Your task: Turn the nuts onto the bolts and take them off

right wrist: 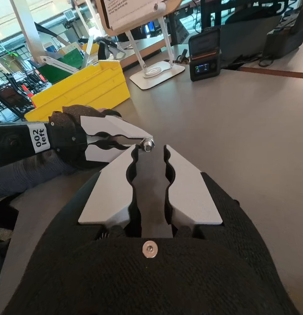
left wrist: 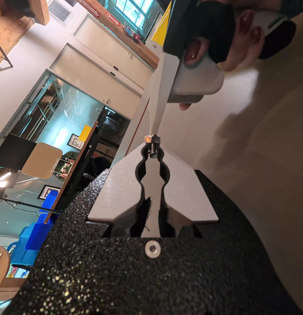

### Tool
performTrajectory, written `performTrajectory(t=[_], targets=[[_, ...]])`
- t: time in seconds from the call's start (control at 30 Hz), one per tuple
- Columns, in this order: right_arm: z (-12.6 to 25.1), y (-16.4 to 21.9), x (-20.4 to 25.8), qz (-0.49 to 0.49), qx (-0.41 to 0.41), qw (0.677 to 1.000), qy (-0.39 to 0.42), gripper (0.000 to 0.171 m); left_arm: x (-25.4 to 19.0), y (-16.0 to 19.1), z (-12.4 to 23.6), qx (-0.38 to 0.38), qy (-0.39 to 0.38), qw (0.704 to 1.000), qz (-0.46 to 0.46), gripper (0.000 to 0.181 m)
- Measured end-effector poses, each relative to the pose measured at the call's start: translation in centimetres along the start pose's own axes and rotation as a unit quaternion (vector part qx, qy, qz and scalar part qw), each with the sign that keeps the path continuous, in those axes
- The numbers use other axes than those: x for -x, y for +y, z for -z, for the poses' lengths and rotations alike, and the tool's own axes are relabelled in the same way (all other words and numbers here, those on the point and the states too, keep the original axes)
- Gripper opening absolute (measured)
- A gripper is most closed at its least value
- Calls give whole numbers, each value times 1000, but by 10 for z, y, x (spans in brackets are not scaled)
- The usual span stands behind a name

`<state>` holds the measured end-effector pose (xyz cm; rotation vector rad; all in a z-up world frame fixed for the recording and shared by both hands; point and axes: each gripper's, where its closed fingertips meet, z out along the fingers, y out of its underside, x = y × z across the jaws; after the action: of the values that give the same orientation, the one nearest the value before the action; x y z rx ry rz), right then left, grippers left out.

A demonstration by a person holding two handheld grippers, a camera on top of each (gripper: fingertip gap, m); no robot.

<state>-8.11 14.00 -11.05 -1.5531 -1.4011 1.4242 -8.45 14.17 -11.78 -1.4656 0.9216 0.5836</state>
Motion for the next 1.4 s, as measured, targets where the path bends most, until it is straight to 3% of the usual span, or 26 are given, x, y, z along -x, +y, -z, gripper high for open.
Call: performTrajectory(t=[0.3, 0.43, 0.5, 0.7, 0.87, 1.4], targets=[[-5, 9, 5, -10, 23, 1000, -18, 17, -7, -8, 0, -4, 4, 1000, -14, 8], [0, 9, 3, 0, 28, 999, -19, 17, 0, -8, -3, 10, -18, 999, 39, 34], [-1, 16, 3, 25, 45, 999, -16, 17, -7, -5, -4, 17, 2, 999, 45, 37], [-1, 17, 12, 84, 45, 995, -33, 16, -24, 5, -6, 39, 61, 994, 79, 34], [6, 13, 12, 86, 37, 995, -39, 16, -22, -1, -3, 18, 60, 995, 83, 16], [6, 16, 13, 94, 41, 994, -44, 16, -25, -4, 0, 0, 79, 992, 96, 16]])
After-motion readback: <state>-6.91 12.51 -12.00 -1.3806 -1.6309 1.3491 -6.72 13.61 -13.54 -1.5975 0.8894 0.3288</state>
